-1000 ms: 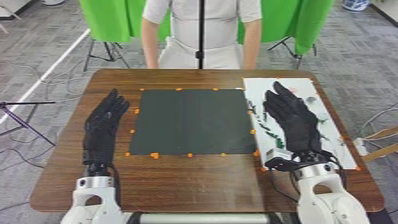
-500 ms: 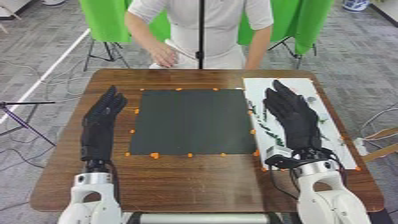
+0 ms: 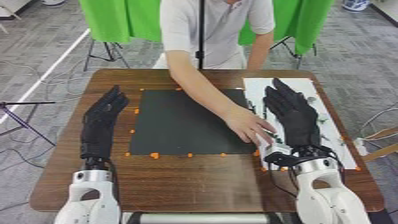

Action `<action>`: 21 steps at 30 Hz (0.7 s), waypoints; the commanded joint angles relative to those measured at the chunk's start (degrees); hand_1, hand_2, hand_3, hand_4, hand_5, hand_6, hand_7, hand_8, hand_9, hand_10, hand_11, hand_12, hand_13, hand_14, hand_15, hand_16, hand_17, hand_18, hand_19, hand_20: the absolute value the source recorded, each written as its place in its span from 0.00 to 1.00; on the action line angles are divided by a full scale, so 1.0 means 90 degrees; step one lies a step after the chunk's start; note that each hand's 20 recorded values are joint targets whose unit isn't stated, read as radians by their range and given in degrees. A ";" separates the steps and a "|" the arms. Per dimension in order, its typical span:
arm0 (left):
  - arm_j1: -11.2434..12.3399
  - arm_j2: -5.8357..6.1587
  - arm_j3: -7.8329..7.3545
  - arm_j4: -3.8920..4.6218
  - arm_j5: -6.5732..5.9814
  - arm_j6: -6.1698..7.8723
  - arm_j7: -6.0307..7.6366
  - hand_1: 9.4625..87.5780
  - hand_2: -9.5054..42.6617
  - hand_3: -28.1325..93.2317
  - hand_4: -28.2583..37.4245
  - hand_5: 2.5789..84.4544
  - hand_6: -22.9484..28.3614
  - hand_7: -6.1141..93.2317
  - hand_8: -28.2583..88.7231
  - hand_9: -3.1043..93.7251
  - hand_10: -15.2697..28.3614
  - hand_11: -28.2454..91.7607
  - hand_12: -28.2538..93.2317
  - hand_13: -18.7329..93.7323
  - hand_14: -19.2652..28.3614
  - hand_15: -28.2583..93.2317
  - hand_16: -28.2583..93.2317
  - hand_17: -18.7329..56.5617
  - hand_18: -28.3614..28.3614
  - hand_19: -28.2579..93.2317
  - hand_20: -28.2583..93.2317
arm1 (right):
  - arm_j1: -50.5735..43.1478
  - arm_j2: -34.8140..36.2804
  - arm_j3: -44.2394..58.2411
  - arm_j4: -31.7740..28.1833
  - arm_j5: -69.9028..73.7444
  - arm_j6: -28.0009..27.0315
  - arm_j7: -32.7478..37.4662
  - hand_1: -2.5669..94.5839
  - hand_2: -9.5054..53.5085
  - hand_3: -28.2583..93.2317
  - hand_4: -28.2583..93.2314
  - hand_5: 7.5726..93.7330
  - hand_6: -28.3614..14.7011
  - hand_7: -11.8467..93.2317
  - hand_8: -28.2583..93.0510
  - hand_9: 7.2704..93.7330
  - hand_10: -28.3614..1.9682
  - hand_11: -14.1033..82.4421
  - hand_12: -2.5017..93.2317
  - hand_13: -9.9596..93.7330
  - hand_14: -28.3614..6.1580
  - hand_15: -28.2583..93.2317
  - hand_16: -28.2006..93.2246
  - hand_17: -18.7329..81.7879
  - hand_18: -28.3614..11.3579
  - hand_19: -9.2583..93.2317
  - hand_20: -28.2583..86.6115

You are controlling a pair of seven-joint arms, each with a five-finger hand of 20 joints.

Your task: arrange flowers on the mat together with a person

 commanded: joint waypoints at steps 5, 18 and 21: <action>-0.0145 -0.0258 -0.0032 0.0152 0.0217 -0.0268 -0.0025 0.24 0.02 0.76 0.19 0.49 0.55 0.12 0.20 0.44 0.63 0.35 0.37 0.47 0.72 0.32 0.26 0.37 0.64 0.25 0.40 | 0.0224 -0.0314 -0.0019 0.0106 -0.0093 -0.0042 -0.0073 0.10 0.15 0.80 0.08 0.28 0.44 0.16 0.17 0.32 0.40 0.17 0.13 0.31 0.50 0.27 0.31 0.32 0.51 0.09 0.43; -0.0058 -0.0350 -0.0068 0.0113 0.0268 -0.0441 -0.0132 0.24 0.02 0.76 0.19 0.50 0.55 0.12 0.20 0.44 0.63 0.36 0.37 0.47 0.72 0.33 0.26 0.37 0.63 0.25 0.40 | 0.0270 -0.0415 -0.0120 0.0130 -0.0146 -0.0310 0.0000 0.10 0.15 0.80 0.08 0.29 0.44 0.16 0.17 0.32 0.40 0.17 0.13 0.31 0.49 0.27 0.31 0.32 0.51 0.09 0.43; -0.0047 -0.0366 -0.0056 0.0094 0.0313 -0.0469 -0.0146 0.24 0.03 0.76 0.19 0.50 0.55 0.12 0.20 0.44 0.64 0.36 0.37 0.47 0.72 0.33 0.26 0.37 0.63 0.25 0.40 | 0.0222 -0.0370 -0.0107 0.0092 -0.0131 -0.0290 0.0067 0.10 0.15 0.80 0.08 0.29 0.44 0.16 0.17 0.32 0.40 0.17 0.13 0.31 0.49 0.27 0.31 0.32 0.51 0.09 0.43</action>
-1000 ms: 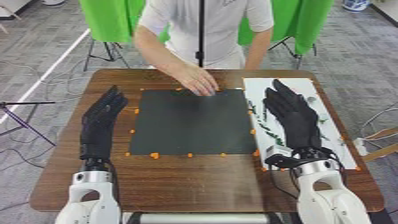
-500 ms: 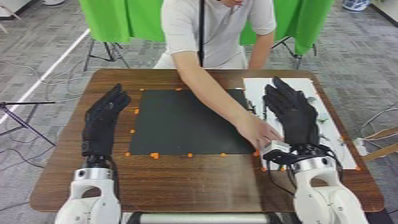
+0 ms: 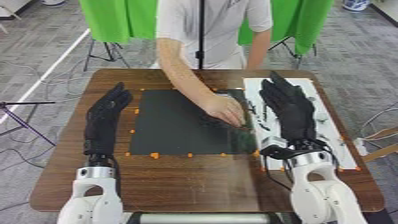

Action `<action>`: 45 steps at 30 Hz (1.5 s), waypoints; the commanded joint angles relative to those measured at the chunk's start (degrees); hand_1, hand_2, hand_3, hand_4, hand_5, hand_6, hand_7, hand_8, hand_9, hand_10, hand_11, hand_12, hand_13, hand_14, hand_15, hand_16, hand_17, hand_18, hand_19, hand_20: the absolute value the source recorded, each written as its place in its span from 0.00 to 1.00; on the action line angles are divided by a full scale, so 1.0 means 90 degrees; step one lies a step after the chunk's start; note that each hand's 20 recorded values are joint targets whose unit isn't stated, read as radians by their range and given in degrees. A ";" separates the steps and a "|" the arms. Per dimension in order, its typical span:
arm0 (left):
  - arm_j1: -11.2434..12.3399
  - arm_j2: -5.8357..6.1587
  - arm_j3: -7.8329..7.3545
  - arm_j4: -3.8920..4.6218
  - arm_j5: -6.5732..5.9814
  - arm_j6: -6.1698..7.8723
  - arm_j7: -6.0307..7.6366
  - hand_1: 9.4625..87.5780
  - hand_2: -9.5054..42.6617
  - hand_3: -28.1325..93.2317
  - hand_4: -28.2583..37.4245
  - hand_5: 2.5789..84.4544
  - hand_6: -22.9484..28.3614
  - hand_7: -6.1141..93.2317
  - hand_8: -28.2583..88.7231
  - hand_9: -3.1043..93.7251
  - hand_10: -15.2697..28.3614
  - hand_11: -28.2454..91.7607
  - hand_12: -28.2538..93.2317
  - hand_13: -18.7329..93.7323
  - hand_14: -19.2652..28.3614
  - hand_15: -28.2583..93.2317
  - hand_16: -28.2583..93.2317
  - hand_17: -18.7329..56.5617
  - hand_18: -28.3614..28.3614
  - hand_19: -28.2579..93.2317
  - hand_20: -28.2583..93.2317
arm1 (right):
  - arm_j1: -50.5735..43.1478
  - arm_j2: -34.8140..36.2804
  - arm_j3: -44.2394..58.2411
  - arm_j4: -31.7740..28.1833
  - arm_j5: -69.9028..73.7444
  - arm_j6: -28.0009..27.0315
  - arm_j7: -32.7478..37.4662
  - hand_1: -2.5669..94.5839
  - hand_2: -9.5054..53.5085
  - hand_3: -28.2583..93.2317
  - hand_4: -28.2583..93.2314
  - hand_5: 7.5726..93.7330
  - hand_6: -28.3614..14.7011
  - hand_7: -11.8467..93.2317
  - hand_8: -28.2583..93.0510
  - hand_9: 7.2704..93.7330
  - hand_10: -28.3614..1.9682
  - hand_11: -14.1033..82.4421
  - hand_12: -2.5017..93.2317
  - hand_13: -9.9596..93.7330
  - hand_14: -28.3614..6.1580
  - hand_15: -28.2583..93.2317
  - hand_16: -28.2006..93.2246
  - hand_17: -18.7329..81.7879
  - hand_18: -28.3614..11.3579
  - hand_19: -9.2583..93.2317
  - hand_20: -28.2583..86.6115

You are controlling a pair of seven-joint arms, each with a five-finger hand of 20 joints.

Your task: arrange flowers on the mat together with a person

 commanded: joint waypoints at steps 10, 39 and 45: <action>0.0025 -0.0094 0.0077 0.0072 0.0090 -0.0259 -0.0108 0.24 0.03 0.76 0.19 0.50 0.55 0.12 0.20 0.44 0.63 0.36 0.37 0.47 0.72 0.32 0.26 0.36 0.64 0.25 0.40 | -0.0009 0.0029 -0.0102 -0.0052 -0.0036 -0.0019 -0.0009 0.10 0.15 0.80 0.08 0.29 0.45 0.16 0.17 0.33 0.40 0.17 0.13 0.32 0.49 0.27 0.31 0.32 0.50 0.09 0.43; -0.0107 -0.0081 0.0029 0.0072 0.0081 -0.0389 -0.0394 0.25 0.03 0.76 0.19 0.51 0.55 0.12 0.20 0.45 0.64 0.36 0.37 0.47 0.72 0.33 0.26 0.36 0.64 0.25 0.40 | -0.0101 0.0237 -0.0028 -0.0109 -0.0039 0.0190 0.0165 0.13 0.09 0.80 0.08 0.31 0.49 0.19 0.16 0.34 0.41 0.18 0.13 0.33 0.50 0.28 0.31 0.32 0.50 0.09 0.43; -0.0080 -0.0060 -0.0016 0.0046 0.0060 -0.0346 -0.0389 0.25 0.03 0.76 0.19 0.51 0.55 0.12 0.20 0.45 0.64 0.36 0.37 0.47 0.72 0.33 0.26 0.36 0.64 0.25 0.40 | -0.0098 0.0228 -0.0036 -0.0111 -0.0076 0.0124 0.0152 0.14 0.08 0.80 0.08 0.31 0.50 0.19 0.16 0.34 0.41 0.18 0.14 0.33 0.50 0.28 0.31 0.32 0.50 0.09 0.43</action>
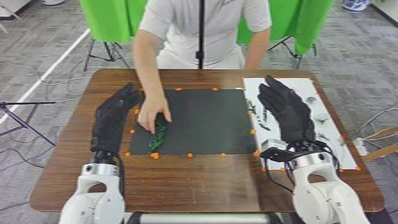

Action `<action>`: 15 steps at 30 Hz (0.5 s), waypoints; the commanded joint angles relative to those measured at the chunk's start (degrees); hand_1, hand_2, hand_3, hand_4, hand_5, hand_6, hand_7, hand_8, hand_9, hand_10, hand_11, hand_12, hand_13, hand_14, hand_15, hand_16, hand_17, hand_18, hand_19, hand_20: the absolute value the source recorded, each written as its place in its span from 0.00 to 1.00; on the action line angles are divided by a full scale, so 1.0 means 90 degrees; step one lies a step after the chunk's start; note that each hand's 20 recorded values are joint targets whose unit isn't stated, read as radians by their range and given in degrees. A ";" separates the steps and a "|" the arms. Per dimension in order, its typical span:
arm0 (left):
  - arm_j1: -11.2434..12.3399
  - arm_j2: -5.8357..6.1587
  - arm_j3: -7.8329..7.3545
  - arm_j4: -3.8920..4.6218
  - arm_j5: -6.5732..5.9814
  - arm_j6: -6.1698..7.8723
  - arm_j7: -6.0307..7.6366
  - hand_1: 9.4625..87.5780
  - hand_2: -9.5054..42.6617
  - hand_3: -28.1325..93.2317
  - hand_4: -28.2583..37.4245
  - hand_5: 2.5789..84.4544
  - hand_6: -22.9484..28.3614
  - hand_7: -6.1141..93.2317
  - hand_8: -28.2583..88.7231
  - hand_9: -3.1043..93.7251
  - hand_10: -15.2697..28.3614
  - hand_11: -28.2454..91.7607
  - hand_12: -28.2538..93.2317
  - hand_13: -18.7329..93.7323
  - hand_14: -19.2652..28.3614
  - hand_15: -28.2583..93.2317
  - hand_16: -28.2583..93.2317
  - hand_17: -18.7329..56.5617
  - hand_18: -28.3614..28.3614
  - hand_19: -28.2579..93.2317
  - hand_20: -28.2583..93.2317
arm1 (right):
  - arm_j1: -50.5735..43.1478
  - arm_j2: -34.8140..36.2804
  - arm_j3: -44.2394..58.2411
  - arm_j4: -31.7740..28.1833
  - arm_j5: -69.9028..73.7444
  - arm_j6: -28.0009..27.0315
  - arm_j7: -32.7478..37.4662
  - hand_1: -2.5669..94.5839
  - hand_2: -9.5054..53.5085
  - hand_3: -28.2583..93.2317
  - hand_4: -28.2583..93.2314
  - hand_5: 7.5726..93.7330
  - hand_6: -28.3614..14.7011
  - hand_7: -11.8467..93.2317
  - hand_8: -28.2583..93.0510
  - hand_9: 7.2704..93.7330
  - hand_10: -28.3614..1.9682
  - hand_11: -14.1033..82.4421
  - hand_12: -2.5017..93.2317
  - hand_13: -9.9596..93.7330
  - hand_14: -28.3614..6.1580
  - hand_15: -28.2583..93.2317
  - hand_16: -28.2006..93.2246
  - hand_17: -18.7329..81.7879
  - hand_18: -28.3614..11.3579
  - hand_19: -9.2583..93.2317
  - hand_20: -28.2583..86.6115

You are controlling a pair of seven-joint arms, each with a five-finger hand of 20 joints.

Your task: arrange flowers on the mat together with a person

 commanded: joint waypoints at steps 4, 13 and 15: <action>0.0081 -0.0003 -0.0058 -0.0008 -0.0005 -0.0041 -0.0069 0.25 0.03 0.76 0.19 0.51 0.55 0.12 0.20 0.45 0.63 0.36 0.37 0.47 0.72 0.33 0.26 0.36 0.64 0.25 0.40 | -0.0019 -0.0040 0.0010 -0.0036 -0.0049 0.0001 -0.0011 0.14 0.08 0.80 0.07 0.31 0.50 0.19 0.16 0.34 0.41 0.18 0.14 0.33 0.50 0.28 0.31 0.32 0.50 0.09 0.44; 0.0086 -0.0006 -0.0080 -0.0014 0.0004 -0.0076 -0.0069 0.25 0.04 0.76 0.19 0.51 0.55 0.12 0.20 0.45 0.63 0.36 0.37 0.47 0.72 0.33 0.26 0.36 0.64 0.25 0.40 | -0.0027 -0.0039 0.0029 -0.0044 -0.0052 -0.0016 -0.0030 0.14 0.08 0.80 0.07 0.31 0.50 0.19 0.16 0.34 0.40 0.18 0.14 0.33 0.49 0.28 0.31 0.32 0.50 0.09 0.44; 0.0081 -0.0004 -0.0083 -0.0010 0.0008 -0.0080 -0.0064 0.25 0.04 0.76 0.19 0.50 0.55 0.12 0.20 0.45 0.63 0.36 0.37 0.47 0.72 0.33 0.26 0.36 0.64 0.25 0.40 | -0.0011 -0.0041 0.0021 -0.0030 -0.0053 -0.0012 -0.0023 0.14 0.07 0.80 0.07 0.31 0.50 0.19 0.16 0.34 0.40 0.18 0.14 0.33 0.49 0.28 0.31 0.32 0.50 0.09 0.44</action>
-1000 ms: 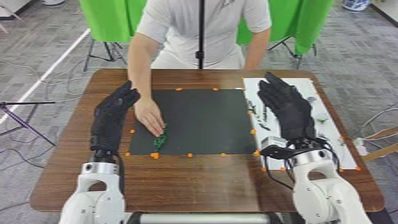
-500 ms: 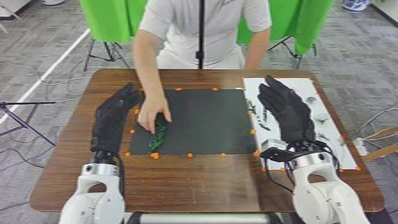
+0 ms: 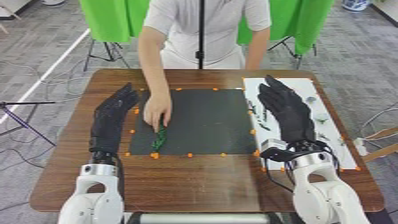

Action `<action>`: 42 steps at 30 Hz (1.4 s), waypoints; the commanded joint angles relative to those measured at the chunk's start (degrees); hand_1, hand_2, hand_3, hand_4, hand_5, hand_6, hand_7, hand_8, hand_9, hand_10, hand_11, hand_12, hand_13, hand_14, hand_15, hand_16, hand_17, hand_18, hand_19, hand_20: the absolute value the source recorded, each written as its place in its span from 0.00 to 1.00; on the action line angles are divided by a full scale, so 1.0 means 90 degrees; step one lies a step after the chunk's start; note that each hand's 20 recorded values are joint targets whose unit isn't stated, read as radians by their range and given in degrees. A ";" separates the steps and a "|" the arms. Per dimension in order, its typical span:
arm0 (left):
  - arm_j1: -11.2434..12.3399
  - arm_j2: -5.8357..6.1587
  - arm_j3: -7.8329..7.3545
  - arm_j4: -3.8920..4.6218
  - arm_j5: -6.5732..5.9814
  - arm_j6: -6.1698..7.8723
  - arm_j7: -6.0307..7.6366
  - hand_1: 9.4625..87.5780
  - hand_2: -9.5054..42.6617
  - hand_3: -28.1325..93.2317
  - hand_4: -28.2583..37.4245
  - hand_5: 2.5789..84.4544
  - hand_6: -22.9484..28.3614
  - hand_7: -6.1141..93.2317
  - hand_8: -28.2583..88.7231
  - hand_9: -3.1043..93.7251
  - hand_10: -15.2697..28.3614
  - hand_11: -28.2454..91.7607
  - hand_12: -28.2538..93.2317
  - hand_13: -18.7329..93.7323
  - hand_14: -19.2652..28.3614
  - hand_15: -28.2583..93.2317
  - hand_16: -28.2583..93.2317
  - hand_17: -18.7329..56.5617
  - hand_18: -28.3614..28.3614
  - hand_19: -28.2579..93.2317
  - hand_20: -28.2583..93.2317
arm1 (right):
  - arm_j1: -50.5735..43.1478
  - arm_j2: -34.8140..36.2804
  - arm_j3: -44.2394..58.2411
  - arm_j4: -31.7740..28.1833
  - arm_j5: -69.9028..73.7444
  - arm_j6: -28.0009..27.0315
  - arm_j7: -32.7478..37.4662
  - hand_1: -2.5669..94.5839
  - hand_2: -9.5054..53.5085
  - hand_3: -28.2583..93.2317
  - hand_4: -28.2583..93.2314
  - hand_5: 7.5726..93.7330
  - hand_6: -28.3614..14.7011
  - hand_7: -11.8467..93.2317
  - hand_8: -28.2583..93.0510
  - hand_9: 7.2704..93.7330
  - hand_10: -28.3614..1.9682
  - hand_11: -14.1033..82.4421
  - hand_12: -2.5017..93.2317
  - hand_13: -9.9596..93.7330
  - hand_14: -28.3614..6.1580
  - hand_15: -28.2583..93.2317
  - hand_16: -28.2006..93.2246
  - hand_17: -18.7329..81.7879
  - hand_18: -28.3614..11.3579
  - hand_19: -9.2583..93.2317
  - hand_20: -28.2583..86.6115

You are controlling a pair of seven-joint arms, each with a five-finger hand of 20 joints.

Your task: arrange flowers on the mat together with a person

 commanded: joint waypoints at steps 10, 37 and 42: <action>0.0091 -0.0023 -0.0038 -0.0013 0.0009 -0.0087 -0.0095 0.24 0.03 0.76 0.19 0.50 0.55 0.12 0.20 0.45 0.63 0.36 0.37 0.47 0.72 0.33 0.26 0.35 0.64 0.25 0.39 | -0.0040 -0.0024 0.0031 -0.0044 -0.0048 -0.0024 -0.0001 0.14 0.07 0.80 0.07 0.31 0.51 0.20 0.16 0.34 0.40 0.18 0.14 0.33 0.49 0.28 0.32 0.32 0.50 0.09 0.44; 0.0192 0.0038 -0.0154 -0.0108 0.0019 -0.0103 -0.0209 0.25 0.04 0.76 0.19 0.51 0.55 0.12 0.20 0.45 0.64 0.36 0.37 0.47 0.72 0.33 0.26 0.35 0.64 0.25 0.39 | -0.0712 0.1871 0.1315 -0.0629 -0.8557 0.1037 0.2388 0.34 0.00 0.77 0.00 0.67 0.61 0.30 0.15 0.79 0.51 0.41 0.26 0.79 0.52 0.51 0.43 0.55 0.32 0.56 0.59; 0.0197 0.0050 -0.0155 -0.0119 0.0028 -0.0108 -0.0238 0.25 0.03 0.76 0.19 0.51 0.55 0.12 0.20 0.45 0.64 0.36 0.37 0.47 0.72 0.33 0.26 0.35 0.64 0.25 0.39 | -0.1047 0.2027 0.1626 -0.0516 -0.8682 0.0338 0.2699 0.41 0.00 0.81 0.00 0.69 0.62 0.31 0.15 0.80 0.53 0.41 0.26 0.80 0.54 0.51 0.43 0.56 0.32 0.58 0.59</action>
